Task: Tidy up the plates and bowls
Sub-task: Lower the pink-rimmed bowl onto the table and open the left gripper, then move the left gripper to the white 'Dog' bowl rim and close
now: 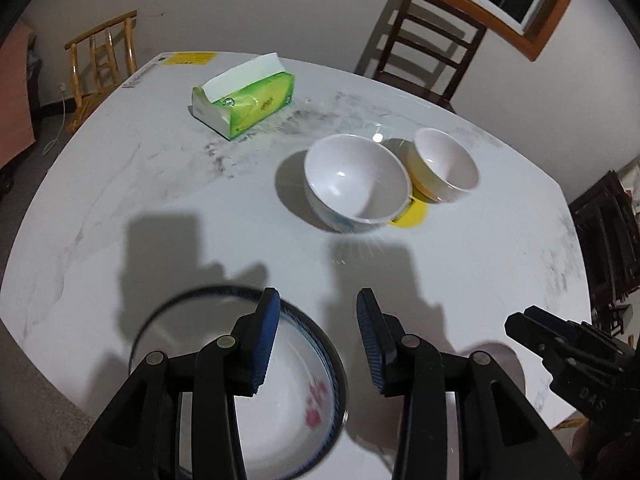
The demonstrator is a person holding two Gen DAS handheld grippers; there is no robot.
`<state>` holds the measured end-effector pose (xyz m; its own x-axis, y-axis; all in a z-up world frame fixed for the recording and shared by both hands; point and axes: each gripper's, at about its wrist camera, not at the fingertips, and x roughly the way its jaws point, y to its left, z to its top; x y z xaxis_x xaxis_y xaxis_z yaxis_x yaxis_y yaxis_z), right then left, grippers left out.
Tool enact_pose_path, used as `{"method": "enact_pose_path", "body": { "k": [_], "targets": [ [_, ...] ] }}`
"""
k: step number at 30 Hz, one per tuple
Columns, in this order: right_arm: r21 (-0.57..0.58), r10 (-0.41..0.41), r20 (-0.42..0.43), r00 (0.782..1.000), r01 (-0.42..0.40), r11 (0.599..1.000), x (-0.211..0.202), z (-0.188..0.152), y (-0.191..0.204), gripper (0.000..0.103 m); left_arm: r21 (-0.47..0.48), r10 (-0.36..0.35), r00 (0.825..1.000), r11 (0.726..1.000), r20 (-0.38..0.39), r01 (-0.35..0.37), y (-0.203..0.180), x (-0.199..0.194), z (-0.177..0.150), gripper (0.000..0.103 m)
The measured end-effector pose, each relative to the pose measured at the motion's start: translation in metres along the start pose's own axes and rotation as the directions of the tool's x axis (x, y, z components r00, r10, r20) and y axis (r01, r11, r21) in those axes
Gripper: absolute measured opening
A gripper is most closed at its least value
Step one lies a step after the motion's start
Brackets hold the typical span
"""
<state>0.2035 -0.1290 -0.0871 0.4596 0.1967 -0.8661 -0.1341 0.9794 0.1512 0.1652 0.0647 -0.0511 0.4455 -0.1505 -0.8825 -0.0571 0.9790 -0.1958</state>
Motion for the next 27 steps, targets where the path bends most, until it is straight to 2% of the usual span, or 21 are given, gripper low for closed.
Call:
{"method": "enact_pose_path", "body": {
  "k": [6, 13, 16, 23, 27],
  "targets": [
    [0.018, 0.017, 0.003, 1.0, -0.017, 1.0, 0.022, 0.04, 0.013, 0.038, -0.053, -0.022, 1.0, 0.998, -0.01, 0.021, 0.014, 0.026, 0.035, 0.036],
    [0.053, -0.011, -0.02, 1.0, 0.012, 0.999, 0.058, 0.079, 0.022, 0.038, -0.105, -0.042, 0.998, 0.994, -0.037, 0.038, 0.021, 0.058, 0.066, 0.036],
    [0.058, -0.037, -0.045, 0.998, 0.04, 0.998, 0.077, 0.09, 0.024, 0.038, -0.095, -0.038, 0.998, 0.995, -0.05, 0.034, 0.019, 0.071, 0.075, 0.036],
    [0.064, -0.05, -0.083, 0.995, 0.055, 0.996, 0.11, 0.103, 0.026, 0.038, -0.115, -0.043, 0.996, 0.993, -0.078, 0.034, 0.02, 0.099, 0.088, 0.033],
    [0.045, -0.057, -0.076, 0.996, 0.06, 0.997, 0.116, 0.103, 0.029, 0.035, -0.112, -0.043, 0.995, 0.993, -0.086, 0.033, 0.02, 0.108, 0.09, 0.026]
  ]
}}
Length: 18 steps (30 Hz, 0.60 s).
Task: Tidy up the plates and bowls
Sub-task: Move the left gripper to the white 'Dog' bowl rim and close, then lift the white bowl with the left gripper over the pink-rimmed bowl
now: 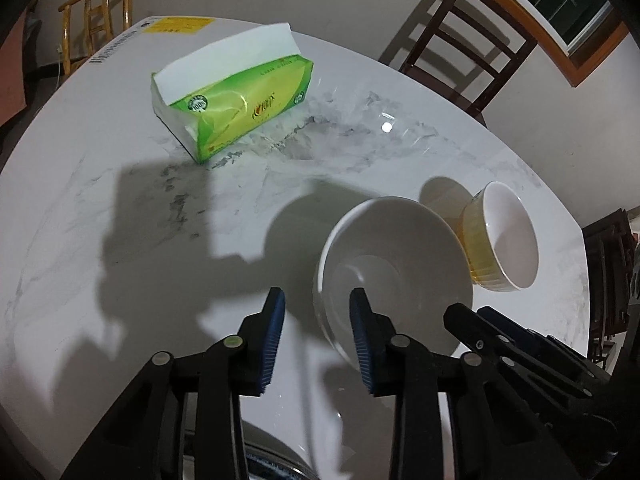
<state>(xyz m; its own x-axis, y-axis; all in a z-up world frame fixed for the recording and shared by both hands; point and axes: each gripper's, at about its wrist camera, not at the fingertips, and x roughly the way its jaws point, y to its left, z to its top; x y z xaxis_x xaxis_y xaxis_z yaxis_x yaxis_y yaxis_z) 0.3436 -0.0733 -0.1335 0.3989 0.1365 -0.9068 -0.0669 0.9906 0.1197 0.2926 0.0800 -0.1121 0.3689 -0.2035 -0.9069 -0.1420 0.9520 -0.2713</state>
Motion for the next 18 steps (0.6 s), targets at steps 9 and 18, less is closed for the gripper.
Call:
{"method": "enact_pose_path", "body": {
  "k": [9, 18],
  "targets": [
    [-0.03, -0.002, -0.017, 1.0, 0.002, 1.0, 0.016, 0.005, 0.004, 0.012, -0.016, -0.015, 1.0, 1.0, -0.025, 0.015, 0.001, 0.017, 0.0, 0.011],
    [-0.024, 0.009, -0.024, 1.0, -0.01, 1.0, 0.014, 0.001, 0.001, 0.012, -0.009, -0.012, 0.999, 1.0, -0.036, 0.012, -0.001, 0.016, -0.003, 0.01]
  ]
}}
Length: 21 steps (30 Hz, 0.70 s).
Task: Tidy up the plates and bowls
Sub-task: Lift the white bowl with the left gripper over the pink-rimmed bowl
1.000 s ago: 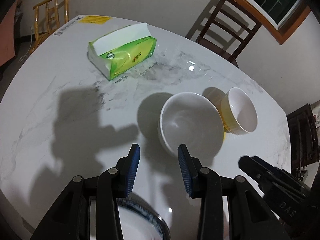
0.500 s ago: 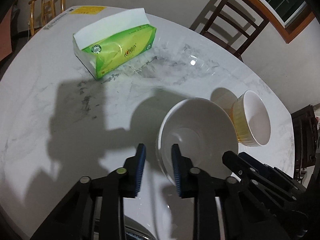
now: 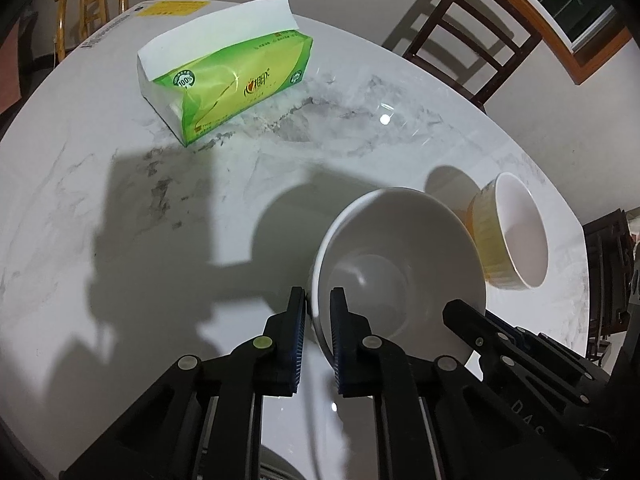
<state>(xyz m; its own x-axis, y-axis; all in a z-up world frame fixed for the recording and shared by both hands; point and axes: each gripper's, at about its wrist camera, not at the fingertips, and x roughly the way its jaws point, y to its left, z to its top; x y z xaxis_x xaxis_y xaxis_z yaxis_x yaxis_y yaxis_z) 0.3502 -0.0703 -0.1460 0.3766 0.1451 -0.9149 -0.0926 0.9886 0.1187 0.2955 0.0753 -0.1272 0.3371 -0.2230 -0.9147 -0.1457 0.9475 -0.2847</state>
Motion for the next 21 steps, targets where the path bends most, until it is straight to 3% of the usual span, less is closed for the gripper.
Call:
{"method": "enact_pose_path", "body": {
  "k": [11, 21],
  "targets": [
    [-0.014, 0.028, 0.009, 1.0, -0.028, 1.0, -0.027, -0.02, 0.009, 0.012, 0.031, 0.024, 0.999, 0.999, 0.023, -0.025, -0.002, -0.03, -0.017, 0.01],
    [-0.024, 0.059, 0.034, 0.998, -0.058, 0.998, -0.076, -0.056, 0.009, 0.012, 0.087, 0.045, 0.998, 0.995, 0.048, -0.049, -0.012, -0.074, -0.052, 0.01]
  ]
}}
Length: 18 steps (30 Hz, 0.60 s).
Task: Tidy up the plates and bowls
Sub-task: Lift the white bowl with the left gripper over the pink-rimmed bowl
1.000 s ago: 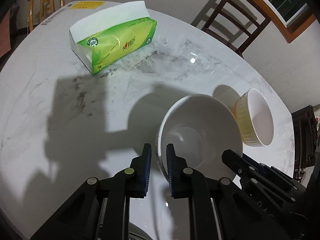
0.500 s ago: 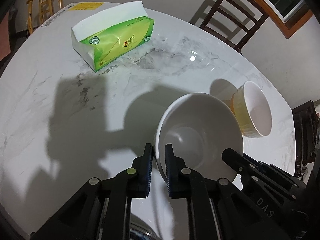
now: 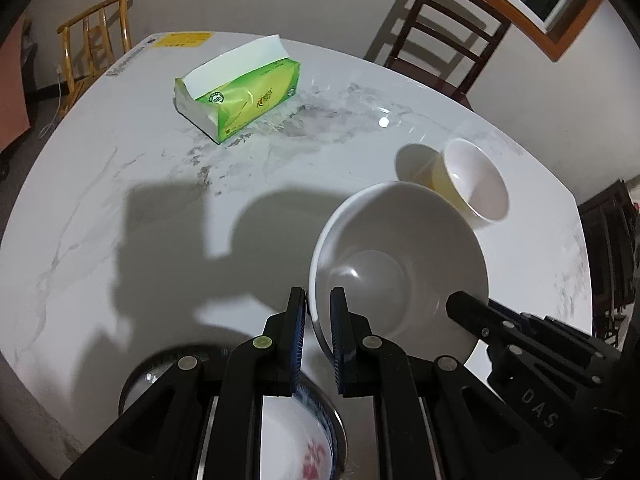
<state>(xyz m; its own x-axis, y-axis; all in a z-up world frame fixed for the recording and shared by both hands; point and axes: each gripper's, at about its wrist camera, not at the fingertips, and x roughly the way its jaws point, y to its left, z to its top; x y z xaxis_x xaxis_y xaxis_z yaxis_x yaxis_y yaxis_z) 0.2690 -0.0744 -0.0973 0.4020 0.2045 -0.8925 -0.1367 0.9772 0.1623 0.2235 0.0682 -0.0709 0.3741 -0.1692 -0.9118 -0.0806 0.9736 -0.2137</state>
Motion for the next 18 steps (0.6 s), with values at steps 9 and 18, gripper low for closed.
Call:
{"method": "enact_pose_path", "body": {
  "k": [9, 18],
  "targets": [
    [0.003, -0.024, 0.04, 0.999, 0.024, 1.0, -0.055, -0.051, -0.014, 0.012, 0.049, -0.02, 0.999, 0.999, 0.027, 0.019, -0.029, -0.041, -0.044, 0.01],
    [0.034, -0.07, 0.07, 0.995, 0.068, 0.997, -0.09, -0.108, -0.041, 0.012, 0.139, -0.037, 0.999, 0.99, -0.002, 0.036, -0.07, -0.056, -0.098, 0.009]
  ]
}}
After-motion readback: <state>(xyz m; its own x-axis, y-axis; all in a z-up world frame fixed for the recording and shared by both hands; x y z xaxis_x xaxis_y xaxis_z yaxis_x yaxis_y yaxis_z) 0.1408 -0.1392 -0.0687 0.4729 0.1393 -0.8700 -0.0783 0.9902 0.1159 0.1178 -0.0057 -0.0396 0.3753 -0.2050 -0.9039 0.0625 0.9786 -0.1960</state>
